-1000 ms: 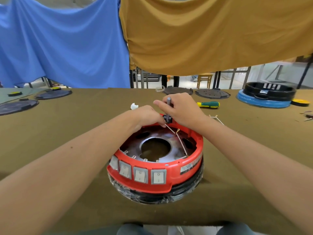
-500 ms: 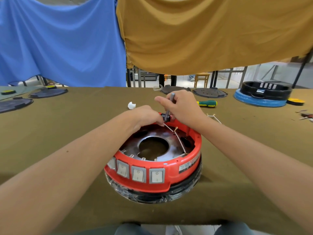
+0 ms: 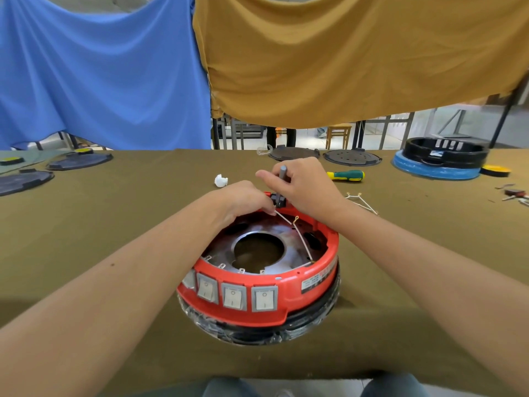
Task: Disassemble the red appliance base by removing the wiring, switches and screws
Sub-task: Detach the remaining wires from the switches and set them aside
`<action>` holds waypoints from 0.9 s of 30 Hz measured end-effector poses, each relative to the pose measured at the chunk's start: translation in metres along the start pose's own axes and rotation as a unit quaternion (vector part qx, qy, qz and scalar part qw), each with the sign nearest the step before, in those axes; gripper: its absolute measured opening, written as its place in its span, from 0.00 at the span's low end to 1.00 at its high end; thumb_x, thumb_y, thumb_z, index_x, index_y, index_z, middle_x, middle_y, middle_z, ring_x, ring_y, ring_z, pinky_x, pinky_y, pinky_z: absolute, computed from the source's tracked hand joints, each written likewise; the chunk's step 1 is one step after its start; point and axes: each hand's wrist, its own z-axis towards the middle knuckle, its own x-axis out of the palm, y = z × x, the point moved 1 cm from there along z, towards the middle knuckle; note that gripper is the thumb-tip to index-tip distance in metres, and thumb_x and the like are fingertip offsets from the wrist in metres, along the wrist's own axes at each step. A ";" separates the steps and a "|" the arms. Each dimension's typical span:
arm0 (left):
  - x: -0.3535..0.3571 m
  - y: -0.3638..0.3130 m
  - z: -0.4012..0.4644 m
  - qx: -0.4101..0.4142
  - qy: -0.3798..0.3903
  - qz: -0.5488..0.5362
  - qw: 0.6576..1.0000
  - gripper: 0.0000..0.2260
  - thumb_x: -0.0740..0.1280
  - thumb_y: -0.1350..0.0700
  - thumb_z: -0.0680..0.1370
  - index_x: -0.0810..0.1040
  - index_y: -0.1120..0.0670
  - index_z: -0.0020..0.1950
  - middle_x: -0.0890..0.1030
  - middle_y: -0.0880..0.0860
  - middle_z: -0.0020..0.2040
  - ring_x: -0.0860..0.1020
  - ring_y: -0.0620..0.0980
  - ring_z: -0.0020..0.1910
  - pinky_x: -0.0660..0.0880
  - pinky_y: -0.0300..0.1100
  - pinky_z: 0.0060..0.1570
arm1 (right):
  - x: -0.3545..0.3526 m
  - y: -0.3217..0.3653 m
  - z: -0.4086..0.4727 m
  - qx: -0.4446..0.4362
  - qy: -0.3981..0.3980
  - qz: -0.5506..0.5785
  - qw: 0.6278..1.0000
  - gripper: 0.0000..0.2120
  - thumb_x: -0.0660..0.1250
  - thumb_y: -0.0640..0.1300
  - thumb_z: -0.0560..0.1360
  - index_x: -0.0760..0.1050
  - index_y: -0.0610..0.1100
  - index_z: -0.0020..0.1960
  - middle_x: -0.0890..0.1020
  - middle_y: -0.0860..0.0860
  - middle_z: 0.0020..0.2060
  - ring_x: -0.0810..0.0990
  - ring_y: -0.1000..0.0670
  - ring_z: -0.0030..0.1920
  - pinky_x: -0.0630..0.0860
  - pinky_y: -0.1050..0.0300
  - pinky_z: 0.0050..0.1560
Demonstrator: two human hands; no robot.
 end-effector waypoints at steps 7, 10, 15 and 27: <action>-0.001 -0.001 -0.004 0.008 0.001 0.005 1.000 0.11 0.75 0.51 0.69 0.79 0.55 0.44 0.79 0.54 0.42 0.74 0.50 0.39 0.65 0.43 0.35 | 0.000 -0.010 0.002 0.098 -0.010 0.101 0.990 0.23 0.69 0.54 0.78 0.78 0.37 0.33 0.80 0.45 0.26 0.79 0.48 0.27 0.75 0.59 0.31; -0.001 -0.001 -0.005 0.010 0.003 0.006 1.000 0.10 0.75 0.52 0.69 0.78 0.55 0.42 0.78 0.53 0.39 0.73 0.50 0.38 0.64 0.43 0.34 | 0.001 -0.018 0.001 0.166 -0.015 0.177 0.970 0.23 0.69 0.54 0.78 0.79 0.35 0.37 0.82 0.43 0.28 0.79 0.50 0.24 0.74 0.63 0.27; -0.001 -0.001 -0.004 0.010 0.003 0.005 1.000 0.11 0.76 0.51 0.68 0.79 0.56 0.43 0.79 0.54 0.40 0.74 0.50 0.39 0.65 0.43 0.35 | 0.003 -0.016 0.001 0.151 -0.021 0.147 0.977 0.23 0.68 0.54 0.79 0.78 0.38 0.34 0.80 0.46 0.26 0.78 0.54 0.24 0.71 0.66 0.28; -0.001 0.000 -0.004 0.014 0.002 0.016 1.000 0.12 0.76 0.51 0.69 0.78 0.55 0.44 0.77 0.53 0.43 0.73 0.49 0.41 0.63 0.43 0.35 | 0.003 -0.015 0.002 0.112 -0.023 0.124 0.986 0.21 0.70 0.54 0.77 0.76 0.43 0.30 0.79 0.48 0.24 0.80 0.51 0.24 0.75 0.65 0.27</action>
